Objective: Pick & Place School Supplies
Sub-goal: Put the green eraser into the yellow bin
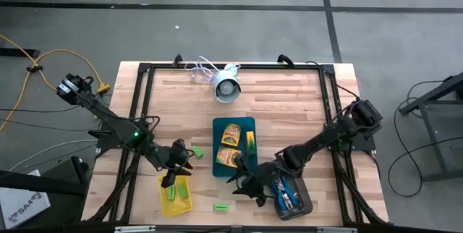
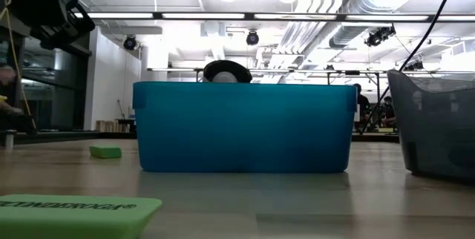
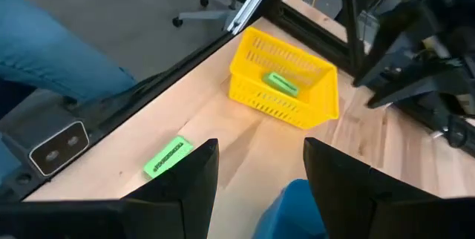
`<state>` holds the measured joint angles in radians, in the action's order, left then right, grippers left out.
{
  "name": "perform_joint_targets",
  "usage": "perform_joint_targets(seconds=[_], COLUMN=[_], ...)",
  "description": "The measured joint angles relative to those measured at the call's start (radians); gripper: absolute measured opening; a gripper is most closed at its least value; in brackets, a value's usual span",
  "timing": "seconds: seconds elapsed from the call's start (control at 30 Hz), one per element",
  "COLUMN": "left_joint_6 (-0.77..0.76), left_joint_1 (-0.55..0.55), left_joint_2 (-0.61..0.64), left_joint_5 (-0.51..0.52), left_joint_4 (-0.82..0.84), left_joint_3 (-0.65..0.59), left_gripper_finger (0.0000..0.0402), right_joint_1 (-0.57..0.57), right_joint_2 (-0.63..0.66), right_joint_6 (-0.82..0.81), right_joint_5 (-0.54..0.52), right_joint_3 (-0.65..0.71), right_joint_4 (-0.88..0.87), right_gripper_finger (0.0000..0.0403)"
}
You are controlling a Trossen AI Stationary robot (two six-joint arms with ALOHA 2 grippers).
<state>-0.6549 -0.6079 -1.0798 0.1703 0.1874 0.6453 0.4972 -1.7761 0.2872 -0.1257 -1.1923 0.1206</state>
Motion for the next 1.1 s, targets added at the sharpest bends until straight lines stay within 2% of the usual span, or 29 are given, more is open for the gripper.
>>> perform_joint_targets(seconds=[0.33,0.47,0.67,0.83,0.97,1.1], left_joint_6=[0.008,0.011,0.086,0.132,0.137,0.185], left_joint_1=[-0.002,-0.017,-0.066,-0.075,-0.075,-0.077], left_joint_2=[0.000,-0.001,-0.032,-0.143,-0.252,-0.349], left_joint_5=[0.001,0.001,0.015,0.019,0.018,0.019], left_joint_4=[-0.010,-0.033,-0.213,-0.324,-0.321,-0.278], left_joint_3=[0.000,0.000,0.001,0.009,0.074,0.167], left_gripper_finger=[0.0110,0.0110,0.0110,0.0110,0.0110,0.0110], right_joint_1=[0.007,0.013,0.030,0.040,0.052,0.079], right_joint_2=[-0.102,-0.115,-0.113,-0.107,-0.107,-0.094], right_joint_6=[-0.006,-0.057,-0.063,-0.059,-0.051,-0.006], right_joint_5=[0.004,0.048,0.072,0.063,-0.007,-0.164], right_joint_3=[0.000,0.000,0.000,0.000,0.000,0.000], right_joint_4=[0.081,0.092,0.113,0.178,0.207,0.196], right_gripper_finger=[0.0190,0.0190,0.0190,0.0190,0.0190,0.0190])
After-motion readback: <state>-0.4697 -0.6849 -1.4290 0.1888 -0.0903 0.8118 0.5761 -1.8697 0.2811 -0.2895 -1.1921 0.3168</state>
